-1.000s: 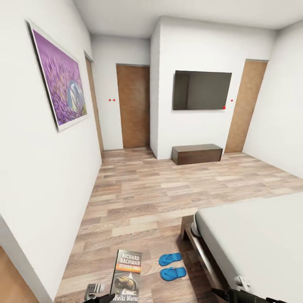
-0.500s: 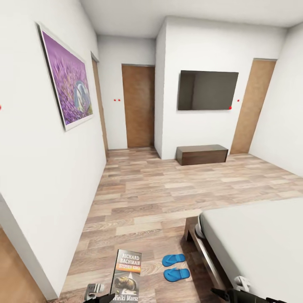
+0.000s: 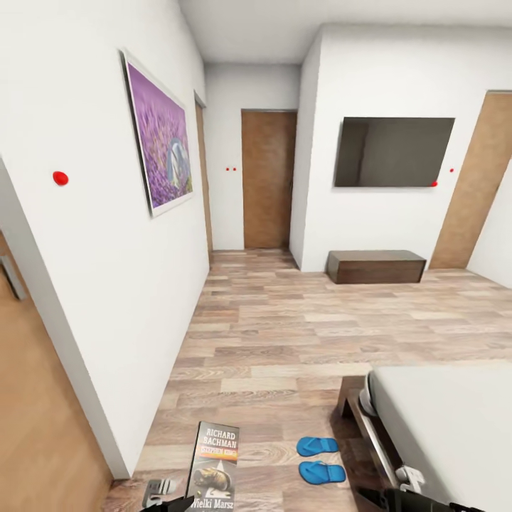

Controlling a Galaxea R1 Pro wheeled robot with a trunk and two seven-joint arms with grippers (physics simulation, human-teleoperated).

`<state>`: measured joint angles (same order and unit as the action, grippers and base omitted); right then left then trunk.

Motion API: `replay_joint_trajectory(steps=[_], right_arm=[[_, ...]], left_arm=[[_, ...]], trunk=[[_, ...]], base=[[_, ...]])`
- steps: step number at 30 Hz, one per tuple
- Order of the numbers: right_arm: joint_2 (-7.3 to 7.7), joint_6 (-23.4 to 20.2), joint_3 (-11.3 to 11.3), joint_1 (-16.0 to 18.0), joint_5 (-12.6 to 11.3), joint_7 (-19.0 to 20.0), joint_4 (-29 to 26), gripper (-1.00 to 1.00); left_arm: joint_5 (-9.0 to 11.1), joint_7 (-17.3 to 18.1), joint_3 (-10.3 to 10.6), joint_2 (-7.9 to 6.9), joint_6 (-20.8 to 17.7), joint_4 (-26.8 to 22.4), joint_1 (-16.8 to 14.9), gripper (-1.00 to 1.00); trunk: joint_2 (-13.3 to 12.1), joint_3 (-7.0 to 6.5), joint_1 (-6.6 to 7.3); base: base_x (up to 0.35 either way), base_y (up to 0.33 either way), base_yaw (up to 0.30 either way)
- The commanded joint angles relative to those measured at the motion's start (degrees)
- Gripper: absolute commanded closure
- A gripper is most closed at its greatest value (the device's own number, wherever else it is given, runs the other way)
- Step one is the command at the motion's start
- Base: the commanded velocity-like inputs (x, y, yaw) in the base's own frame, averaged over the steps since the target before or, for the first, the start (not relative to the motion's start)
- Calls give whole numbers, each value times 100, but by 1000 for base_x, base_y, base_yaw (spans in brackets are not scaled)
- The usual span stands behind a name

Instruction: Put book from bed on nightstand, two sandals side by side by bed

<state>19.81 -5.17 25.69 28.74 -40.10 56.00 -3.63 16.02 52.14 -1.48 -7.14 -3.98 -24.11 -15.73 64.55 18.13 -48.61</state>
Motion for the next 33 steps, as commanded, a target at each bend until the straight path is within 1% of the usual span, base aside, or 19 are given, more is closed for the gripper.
replay_joint_trajectory(steps=[1,8,11,33], right_arm=[[4,-54,33,1,-60,16,-6,-100],[3,-54,33,0,-60,19,-6,-100],[4,-54,33,0,-60,17,-6,-100],[4,-54,33,0,-60,31,-6,-100]], left_arm=[[33,26,-13,2,-42,3,-6,100],[25,19,-11,2,-42,3,-6,100],[24,17,-10,2,-42,3,-2,100],[24,16,-10,2,-33,3,-4,100]], trunk=[[5,7,0],[5,7,0],[5,7,0],[5,7,0]], base=[[0,0,292],[0,0,285],[0,0,161],[6,0,10]])
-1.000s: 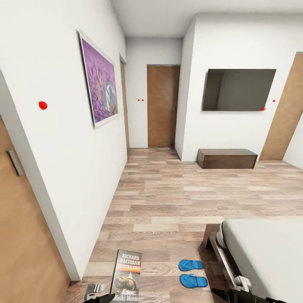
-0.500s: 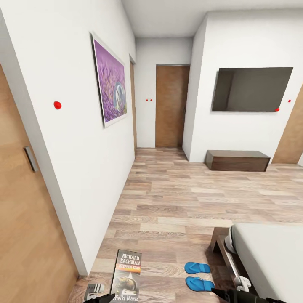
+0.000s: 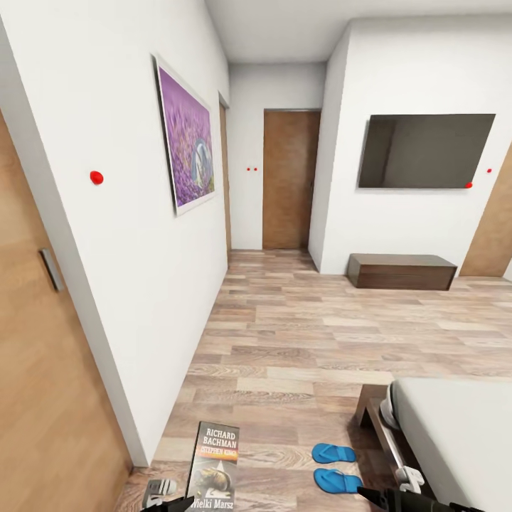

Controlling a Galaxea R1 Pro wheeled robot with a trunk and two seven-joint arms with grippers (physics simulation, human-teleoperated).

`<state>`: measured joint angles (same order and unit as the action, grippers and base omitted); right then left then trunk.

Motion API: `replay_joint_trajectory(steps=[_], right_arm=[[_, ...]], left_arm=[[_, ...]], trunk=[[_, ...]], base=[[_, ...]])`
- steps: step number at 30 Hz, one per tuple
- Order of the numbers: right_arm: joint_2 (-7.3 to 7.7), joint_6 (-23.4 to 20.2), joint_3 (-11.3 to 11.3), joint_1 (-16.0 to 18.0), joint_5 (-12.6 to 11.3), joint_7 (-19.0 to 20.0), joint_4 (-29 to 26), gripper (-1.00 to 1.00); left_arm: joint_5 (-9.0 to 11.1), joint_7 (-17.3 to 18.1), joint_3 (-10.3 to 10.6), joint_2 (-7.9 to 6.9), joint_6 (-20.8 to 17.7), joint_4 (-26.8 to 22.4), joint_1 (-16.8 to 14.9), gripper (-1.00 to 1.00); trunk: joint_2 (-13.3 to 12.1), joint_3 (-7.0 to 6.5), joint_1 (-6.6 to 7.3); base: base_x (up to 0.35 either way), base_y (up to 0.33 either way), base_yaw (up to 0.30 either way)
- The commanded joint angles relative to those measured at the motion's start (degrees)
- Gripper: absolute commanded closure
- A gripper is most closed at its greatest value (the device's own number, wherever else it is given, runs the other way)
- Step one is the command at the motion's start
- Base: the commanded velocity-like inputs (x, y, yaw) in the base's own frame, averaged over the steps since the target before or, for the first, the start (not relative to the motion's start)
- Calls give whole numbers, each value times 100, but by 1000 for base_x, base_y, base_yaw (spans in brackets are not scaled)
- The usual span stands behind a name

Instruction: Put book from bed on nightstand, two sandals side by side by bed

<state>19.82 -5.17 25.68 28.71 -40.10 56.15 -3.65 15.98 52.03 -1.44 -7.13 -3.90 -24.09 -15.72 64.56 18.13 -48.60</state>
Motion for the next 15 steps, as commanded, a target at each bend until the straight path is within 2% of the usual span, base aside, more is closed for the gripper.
replay_joint_trajectory(steps=[1,10,15], right_arm=[[3,-54,34,3,-59,14,-4,-100],[4,-54,34,3,-59,18,-4,-100],[4,-54,34,3,-59,19,-4,-100]], left_arm=[[28,26,-14,1,-41,1,-4,100],[28,26,-14,1,-49,1,-5,100],[24,28,-14,1,-45,1,-2,100]], trunk=[[4,7,-1],[4,7,-1],[4,7,-1]], base=[[184,0,0],[294,0,0],[127,0,0]])
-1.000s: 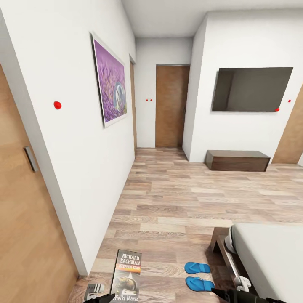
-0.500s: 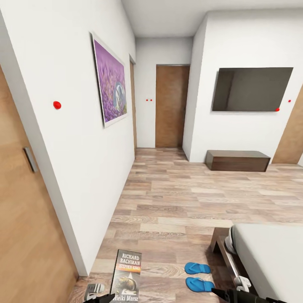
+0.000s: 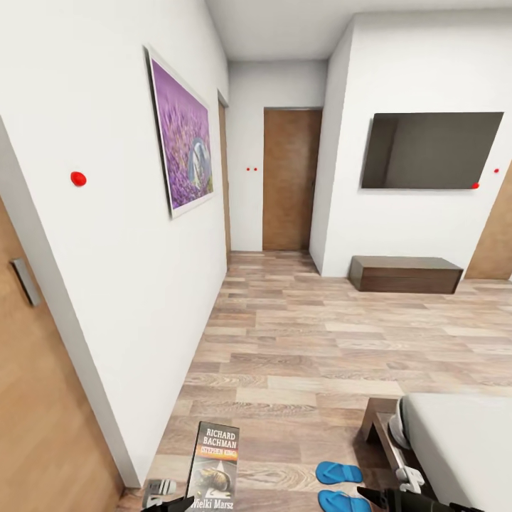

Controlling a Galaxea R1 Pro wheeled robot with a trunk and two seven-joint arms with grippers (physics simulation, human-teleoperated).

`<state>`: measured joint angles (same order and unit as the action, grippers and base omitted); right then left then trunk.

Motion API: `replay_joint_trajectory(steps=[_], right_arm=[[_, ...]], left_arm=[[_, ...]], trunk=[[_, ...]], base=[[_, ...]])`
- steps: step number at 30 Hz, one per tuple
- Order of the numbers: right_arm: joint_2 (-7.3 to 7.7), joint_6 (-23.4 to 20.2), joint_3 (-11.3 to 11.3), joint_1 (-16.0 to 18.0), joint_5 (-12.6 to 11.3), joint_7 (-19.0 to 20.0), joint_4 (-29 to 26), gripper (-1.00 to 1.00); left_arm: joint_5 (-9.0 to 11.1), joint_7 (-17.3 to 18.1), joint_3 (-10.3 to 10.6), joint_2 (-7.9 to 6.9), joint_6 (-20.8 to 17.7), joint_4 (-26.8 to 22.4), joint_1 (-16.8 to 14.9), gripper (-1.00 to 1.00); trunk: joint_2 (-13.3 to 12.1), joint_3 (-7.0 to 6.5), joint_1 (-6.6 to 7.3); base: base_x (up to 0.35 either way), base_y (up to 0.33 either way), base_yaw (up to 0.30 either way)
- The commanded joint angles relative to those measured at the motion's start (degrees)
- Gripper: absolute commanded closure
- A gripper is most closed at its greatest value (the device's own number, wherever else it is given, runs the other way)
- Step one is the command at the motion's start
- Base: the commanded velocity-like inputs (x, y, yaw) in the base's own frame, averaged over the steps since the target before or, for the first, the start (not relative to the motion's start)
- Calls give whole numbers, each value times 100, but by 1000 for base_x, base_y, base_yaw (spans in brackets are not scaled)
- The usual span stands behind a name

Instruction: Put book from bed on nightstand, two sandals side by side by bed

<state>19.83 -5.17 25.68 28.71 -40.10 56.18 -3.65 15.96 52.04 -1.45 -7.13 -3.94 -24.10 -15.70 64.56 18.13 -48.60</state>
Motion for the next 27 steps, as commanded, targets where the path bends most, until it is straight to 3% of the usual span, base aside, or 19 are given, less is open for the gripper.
replay_joint_trajectory(steps=[1,9,27], right_arm=[[3,-54,34,3,-59,16,-4,-100],[3,-54,34,3,-59,16,-4,-100],[1,-54,34,3,-59,16,-4,-100]], left_arm=[[27,26,-13,1,-40,1,-3,100],[30,26,-13,1,-42,1,-6,100],[30,25,-13,1,-38,1,-6,100]], trunk=[[4,7,-1],[4,7,-1],[4,7,-1]], base=[[38,0,0],[87,36,0],[305,40,0]])
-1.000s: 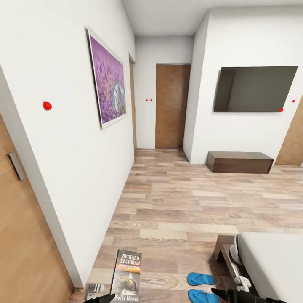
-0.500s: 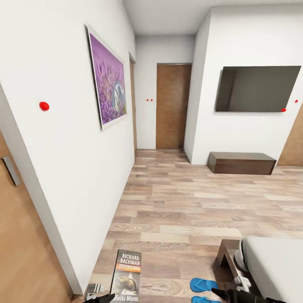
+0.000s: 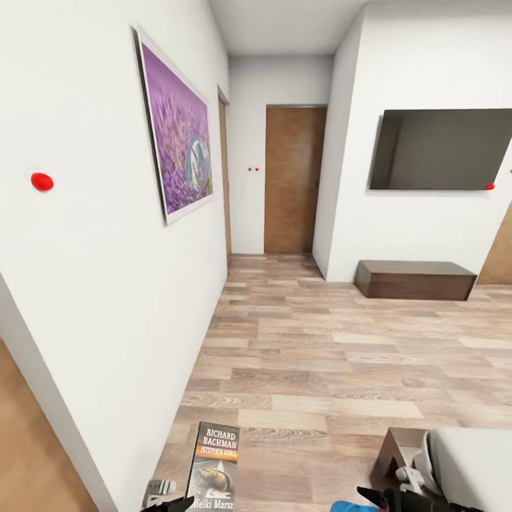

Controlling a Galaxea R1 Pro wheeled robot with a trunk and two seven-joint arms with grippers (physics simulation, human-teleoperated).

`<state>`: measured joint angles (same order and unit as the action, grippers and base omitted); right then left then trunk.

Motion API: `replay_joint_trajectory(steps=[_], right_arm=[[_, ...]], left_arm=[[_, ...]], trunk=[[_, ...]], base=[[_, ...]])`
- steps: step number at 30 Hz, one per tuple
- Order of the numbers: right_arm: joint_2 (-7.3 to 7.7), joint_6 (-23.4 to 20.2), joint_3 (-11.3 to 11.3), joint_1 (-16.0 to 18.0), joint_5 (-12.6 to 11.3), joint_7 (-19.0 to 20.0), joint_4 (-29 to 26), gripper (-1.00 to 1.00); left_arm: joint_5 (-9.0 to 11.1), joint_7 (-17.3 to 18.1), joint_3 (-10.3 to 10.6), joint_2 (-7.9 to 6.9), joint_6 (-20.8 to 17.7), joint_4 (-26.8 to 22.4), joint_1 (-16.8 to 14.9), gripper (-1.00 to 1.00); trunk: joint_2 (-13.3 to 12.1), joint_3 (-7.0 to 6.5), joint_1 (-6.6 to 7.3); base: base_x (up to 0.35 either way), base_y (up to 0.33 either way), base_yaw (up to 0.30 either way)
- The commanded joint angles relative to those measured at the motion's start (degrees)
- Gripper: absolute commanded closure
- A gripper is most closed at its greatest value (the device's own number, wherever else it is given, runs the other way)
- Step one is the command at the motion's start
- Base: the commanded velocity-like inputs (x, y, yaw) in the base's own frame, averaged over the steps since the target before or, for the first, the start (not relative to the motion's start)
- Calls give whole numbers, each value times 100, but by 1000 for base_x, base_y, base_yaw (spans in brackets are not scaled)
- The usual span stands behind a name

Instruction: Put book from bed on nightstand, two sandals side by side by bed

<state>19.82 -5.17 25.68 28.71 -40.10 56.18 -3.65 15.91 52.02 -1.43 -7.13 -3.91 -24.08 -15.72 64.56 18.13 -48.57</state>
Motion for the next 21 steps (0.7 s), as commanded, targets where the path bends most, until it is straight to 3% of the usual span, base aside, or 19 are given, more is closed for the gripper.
replay_joint_trajectory(steps=[1,13,21], right_arm=[[3,-54,34,3,-60,16,-4,-100],[4,-54,34,3,-60,16,-4,-100],[5,-54,34,3,-60,16,-4,-100]], left_arm=[[35,27,-15,1,-41,0,-4,100],[35,27,-15,1,-42,0,-4,100],[35,26,-15,1,-41,0,-2,100]], trunk=[[4,7,-3],[4,7,-3],[4,7,-3]], base=[[291,0,0],[301,0,0],[80,0,0]])
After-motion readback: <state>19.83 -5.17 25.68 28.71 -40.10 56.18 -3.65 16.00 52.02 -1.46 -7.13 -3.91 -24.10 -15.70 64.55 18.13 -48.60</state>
